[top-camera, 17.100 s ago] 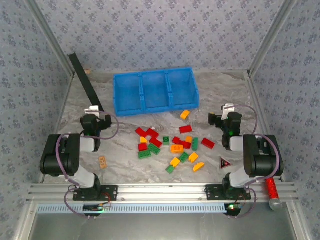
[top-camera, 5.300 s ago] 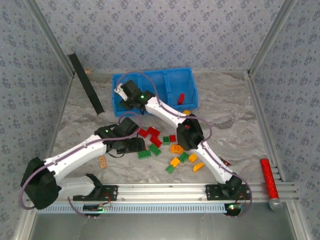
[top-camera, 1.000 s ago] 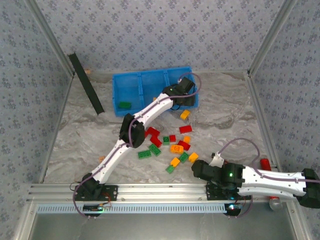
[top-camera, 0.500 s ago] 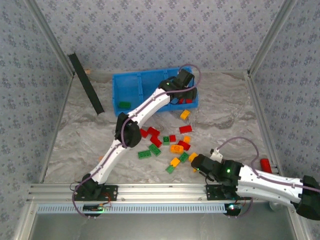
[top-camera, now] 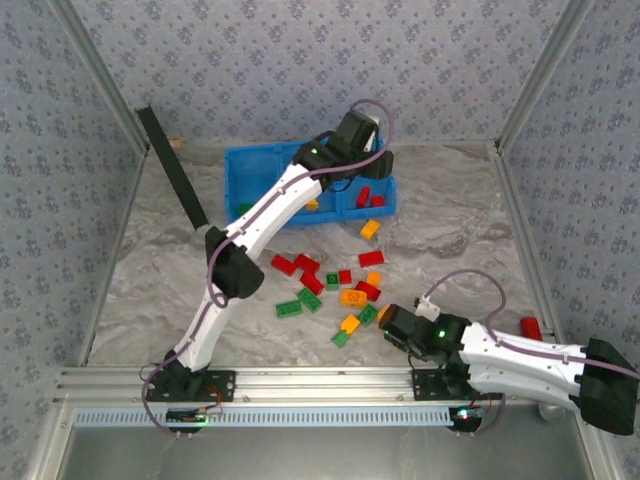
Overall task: Sort the legos into containers by color
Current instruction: Pick up the lego from the bottom-right of the table, then place the lego in the container.
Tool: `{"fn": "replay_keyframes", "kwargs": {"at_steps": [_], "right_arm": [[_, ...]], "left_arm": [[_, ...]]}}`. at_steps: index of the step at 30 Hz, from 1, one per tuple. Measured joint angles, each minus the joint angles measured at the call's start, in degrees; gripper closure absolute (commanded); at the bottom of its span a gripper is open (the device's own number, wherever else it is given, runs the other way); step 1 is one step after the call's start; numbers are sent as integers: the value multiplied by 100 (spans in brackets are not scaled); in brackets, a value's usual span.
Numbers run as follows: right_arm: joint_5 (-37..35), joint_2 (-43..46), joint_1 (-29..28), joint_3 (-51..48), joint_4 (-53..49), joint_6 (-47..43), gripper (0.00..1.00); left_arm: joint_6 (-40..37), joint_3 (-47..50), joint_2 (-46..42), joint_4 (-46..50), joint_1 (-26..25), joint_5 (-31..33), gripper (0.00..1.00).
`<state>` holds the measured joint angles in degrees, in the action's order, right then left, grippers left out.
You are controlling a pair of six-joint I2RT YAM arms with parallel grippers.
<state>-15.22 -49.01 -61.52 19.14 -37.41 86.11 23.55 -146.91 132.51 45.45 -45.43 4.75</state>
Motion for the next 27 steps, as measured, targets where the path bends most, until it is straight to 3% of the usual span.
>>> {"fn": "replay_keyframes", "kwargs": {"at_steps": [5,12,17,23,27], "right_arm": [[166,-44,186,68,-107,-280,72],[461,203,634,302,-490,-1113,78],[555,236,1073,1322,-1193,-2055,79],[472,-1311,1775,3630,-1576,-3956,79],[227,-2865,1965,5455,-1355,-5377,79]], "left_arm": [[-308,1012,-1073,59,33,129,31],[-579,4444,-3657,-4,249,608,29],[-662,6360,-5377,22,472,839,28],[-542,7748,-6913,173,378,767,28],[-197,8666,-7385,107,-175,688,29]]}}
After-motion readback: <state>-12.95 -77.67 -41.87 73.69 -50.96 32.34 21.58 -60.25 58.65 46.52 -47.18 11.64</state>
